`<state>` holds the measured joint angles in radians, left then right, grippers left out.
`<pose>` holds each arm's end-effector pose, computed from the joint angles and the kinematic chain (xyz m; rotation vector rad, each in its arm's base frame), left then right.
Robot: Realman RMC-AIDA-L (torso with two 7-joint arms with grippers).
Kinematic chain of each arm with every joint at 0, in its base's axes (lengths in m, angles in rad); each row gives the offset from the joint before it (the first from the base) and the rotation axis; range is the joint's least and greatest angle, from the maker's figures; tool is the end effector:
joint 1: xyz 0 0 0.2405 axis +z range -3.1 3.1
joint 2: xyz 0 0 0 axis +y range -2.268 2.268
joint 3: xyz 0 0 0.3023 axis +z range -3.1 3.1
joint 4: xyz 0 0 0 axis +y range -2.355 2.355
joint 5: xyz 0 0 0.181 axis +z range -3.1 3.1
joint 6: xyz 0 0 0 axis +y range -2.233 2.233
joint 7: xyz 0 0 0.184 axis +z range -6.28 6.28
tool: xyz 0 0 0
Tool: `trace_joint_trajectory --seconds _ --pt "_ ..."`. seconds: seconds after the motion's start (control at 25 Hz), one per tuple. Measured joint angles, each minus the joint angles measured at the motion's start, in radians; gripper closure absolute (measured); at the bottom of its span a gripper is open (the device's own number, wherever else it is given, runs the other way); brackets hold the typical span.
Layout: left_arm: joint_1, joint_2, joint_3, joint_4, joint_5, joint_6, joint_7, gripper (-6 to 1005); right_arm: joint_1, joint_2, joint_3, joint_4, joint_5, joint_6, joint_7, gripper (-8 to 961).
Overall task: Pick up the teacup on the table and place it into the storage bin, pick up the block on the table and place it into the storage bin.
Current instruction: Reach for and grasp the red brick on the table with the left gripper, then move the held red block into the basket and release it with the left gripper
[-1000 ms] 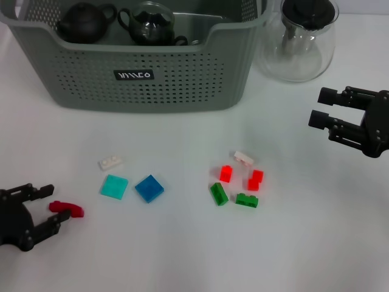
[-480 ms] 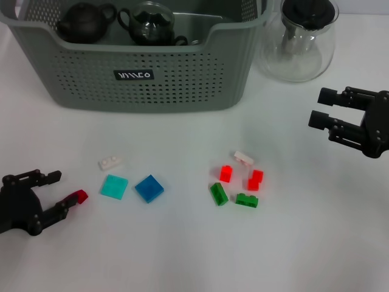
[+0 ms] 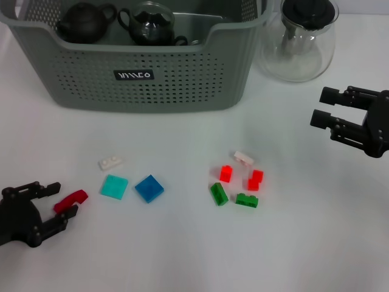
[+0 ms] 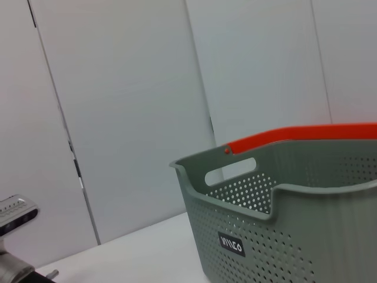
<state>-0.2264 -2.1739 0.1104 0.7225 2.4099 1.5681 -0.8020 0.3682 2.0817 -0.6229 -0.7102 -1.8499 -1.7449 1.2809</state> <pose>-0.3987 0.2192 -0.0565 -2.4515 -0.5799 -0.3096 0.2768 0.2956 -0.0251 -2.6022 0.5490 0.9484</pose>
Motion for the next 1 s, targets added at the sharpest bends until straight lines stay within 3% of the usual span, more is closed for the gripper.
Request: trace_joint_trajectory --seconds 0.4,0.84,1.0 --pt "-0.002 0.001 0.0 0.002 0.0 -0.011 -0.025 480 -0.004 0.0 0.0 0.0 -0.003 0.0 0.0 399" --pt "-0.001 0.001 0.001 0.024 0.001 -0.005 -0.07 678 0.0 -0.001 0.0 0.0 -0.001 -0.001 0.0 402" --pt "0.001 0.005 -0.029 0.046 -0.005 0.055 -0.089 807 0.0 -0.002 0.0 0.0 0.0 -0.003 0.0 403"
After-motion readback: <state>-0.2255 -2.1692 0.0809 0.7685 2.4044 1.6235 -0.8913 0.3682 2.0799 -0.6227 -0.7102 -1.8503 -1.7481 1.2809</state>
